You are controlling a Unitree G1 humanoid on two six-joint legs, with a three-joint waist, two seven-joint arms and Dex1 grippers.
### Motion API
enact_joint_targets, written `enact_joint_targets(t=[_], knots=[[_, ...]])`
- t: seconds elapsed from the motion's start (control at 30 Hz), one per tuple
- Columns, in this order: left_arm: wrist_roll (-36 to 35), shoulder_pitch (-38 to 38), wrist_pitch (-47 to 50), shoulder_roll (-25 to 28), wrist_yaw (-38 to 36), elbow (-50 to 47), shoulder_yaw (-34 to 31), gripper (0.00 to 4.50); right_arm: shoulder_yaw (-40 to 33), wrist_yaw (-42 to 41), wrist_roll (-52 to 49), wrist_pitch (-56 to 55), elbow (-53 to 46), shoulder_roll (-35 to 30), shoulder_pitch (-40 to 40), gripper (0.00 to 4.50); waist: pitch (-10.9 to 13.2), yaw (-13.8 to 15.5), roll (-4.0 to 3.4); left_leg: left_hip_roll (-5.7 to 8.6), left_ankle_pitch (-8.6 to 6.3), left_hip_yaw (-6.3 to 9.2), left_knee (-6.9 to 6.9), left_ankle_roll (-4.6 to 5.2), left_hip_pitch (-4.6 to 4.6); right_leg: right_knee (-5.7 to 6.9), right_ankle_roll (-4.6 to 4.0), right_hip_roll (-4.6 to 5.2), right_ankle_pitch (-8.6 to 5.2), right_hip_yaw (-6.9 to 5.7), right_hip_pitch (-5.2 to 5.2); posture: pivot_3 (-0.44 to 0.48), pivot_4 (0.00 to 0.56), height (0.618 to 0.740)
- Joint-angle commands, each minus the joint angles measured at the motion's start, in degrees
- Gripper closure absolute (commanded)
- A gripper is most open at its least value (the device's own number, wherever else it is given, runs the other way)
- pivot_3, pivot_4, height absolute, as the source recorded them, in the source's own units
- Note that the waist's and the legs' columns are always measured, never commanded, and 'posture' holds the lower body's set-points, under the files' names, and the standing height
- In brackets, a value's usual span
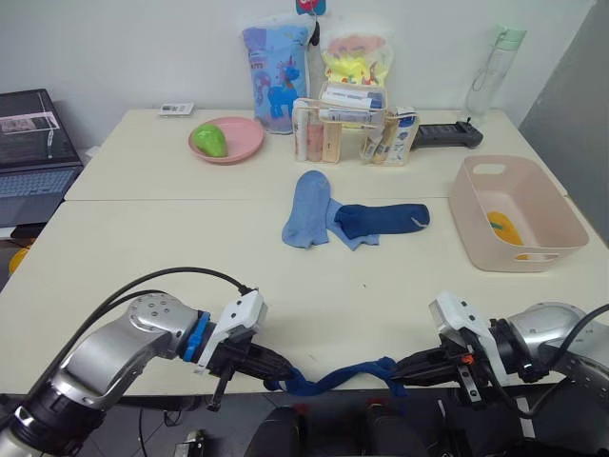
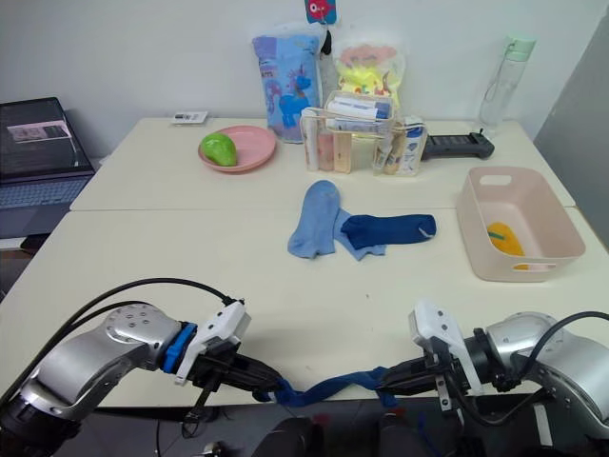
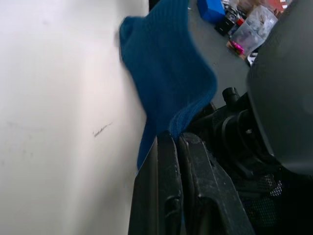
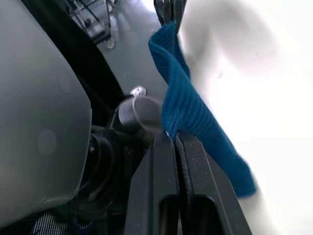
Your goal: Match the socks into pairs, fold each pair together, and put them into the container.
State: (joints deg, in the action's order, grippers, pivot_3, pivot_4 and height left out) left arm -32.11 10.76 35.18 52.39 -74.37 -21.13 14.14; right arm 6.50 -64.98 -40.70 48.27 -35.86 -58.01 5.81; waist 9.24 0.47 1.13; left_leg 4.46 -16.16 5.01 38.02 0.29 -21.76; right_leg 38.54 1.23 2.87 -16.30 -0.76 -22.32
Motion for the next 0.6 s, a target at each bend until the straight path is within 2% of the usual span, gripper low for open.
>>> enact_joint_targets(t=[0.03,0.2,0.33,0.6], knots=[[3.6,4.4,-1.0,-3.0,2.8,3.2,0.9,4.47,3.8,-2.2,7.5,-6.1,5.7,-0.9,3.6,4.5,0.0,0.1,0.03,0.0,0.0,0.0,0.01,0.0,0.0,-0.01,0.0,0.0,0.0,-0.01,0.01,0.0,0.15,0.74],[12.2,10.8,-6.8,-6.8,4.0,13.9,4.3,4.47,9.4,-2.4,19.1,-17.4,18.3,3.6,12.6,4.5,0.0,-0.2,0.03,0.0,0.01,-0.05,0.01,-0.03,-0.01,0.06,-0.01,-0.01,0.0,0.01,-0.05,0.0,0.15,0.74],[17.2,14.2,-11.4,-10.0,4.8,20.2,6.0,4.47,12.3,-3.1,26.0,-25.3,25.5,6.1,16.1,4.5,0.0,-0.3,0.03,0.0,0.13,-0.04,-0.05,-0.23,-0.1,0.0,-0.01,-0.01,0.0,0.01,-0.15,0.0,0.15,0.74],[21.9,17.6,-15.6,-14.6,6.6,26.1,5.9,4.47,11.6,-1.4,31.2,-31.3,29.7,9.9,17.5,4.5,0.0,-0.4,0.03,0.03,0.15,-0.04,0.06,-0.28,-0.15,0.09,-0.01,0.01,0.01,0.04,-0.18,0.0,0.15,0.74]])
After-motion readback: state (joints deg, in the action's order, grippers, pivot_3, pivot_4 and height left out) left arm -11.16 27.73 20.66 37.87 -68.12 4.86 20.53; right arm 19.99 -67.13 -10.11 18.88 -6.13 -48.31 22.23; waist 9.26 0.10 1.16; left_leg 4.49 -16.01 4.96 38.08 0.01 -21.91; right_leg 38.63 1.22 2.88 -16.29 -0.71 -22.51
